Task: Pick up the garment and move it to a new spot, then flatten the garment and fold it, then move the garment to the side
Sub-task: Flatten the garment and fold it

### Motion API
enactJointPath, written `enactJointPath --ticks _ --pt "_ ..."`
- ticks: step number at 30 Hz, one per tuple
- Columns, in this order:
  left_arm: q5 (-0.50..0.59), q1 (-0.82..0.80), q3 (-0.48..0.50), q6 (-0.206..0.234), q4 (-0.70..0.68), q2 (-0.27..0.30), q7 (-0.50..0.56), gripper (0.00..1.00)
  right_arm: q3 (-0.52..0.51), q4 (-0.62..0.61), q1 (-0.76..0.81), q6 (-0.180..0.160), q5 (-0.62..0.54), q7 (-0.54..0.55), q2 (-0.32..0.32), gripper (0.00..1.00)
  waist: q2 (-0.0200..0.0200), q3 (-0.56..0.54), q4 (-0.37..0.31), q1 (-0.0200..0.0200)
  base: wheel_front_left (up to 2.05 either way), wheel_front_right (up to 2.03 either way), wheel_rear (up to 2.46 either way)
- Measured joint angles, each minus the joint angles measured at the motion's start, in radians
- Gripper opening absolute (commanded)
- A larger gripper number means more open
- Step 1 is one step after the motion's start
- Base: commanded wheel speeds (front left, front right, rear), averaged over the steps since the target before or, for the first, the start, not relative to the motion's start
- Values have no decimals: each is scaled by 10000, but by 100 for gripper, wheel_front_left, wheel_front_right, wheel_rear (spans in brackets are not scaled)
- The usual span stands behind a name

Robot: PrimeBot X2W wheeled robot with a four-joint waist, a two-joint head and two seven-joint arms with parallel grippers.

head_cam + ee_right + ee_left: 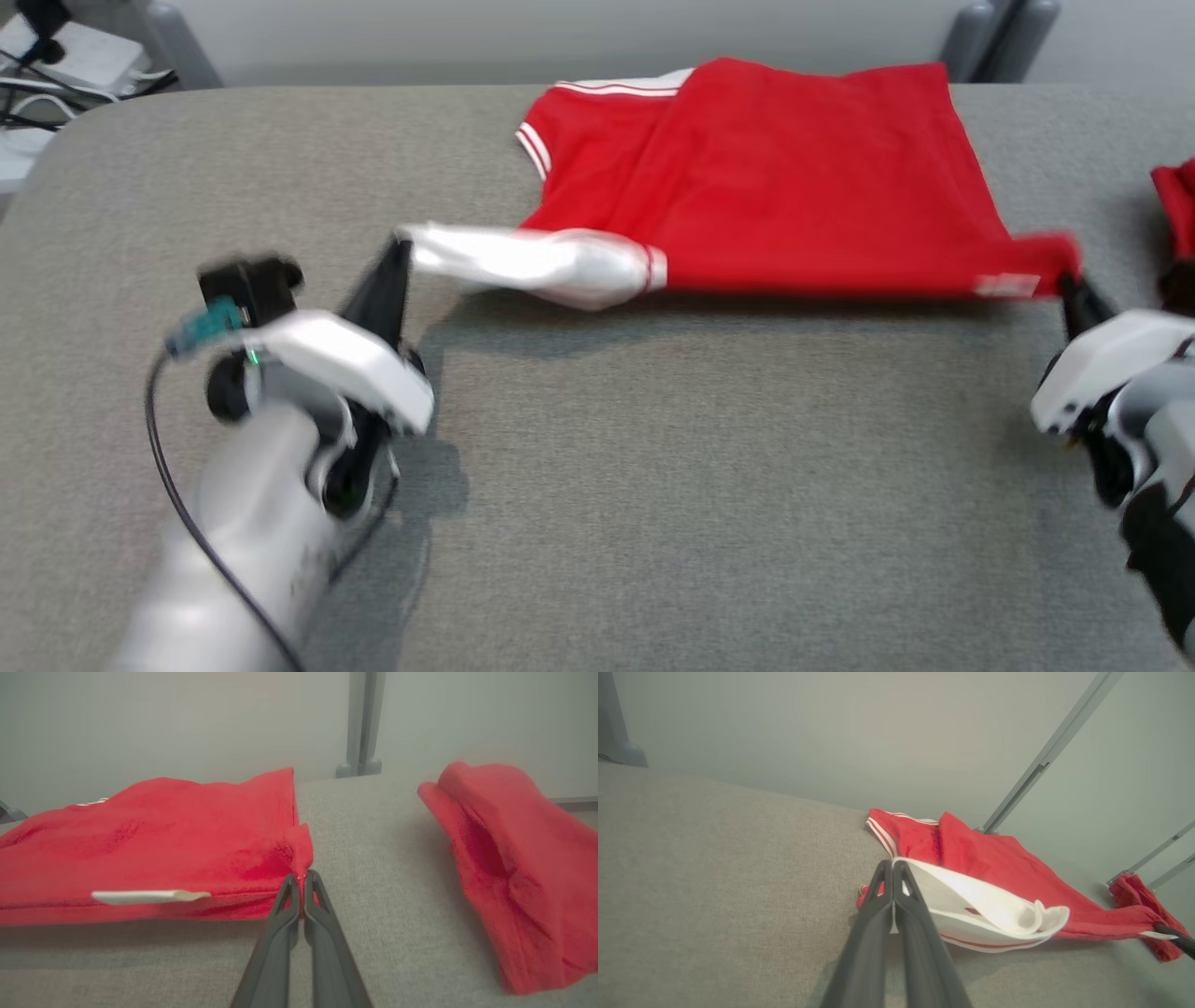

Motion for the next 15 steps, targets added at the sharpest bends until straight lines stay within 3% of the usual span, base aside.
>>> enactJointPath --ticks 6,10,15 --pt "-800 2130 -1137 0 -1937 792 0 0 -105 -479 1174 0 447 2 104 0 0 41 -528 0 0 0 0" --pt "-79 2876 -1030 13 -2980 1509 0 0 -355 -1083 1846 0 955 0 -151 0 0 -273 -477 0 0 0 0" --pt "723 4363 -700 389 -4046 1639 0 0 63 -1475 3088 0 1760 953 -234 0 1 -750 -346 0 0 0 0"
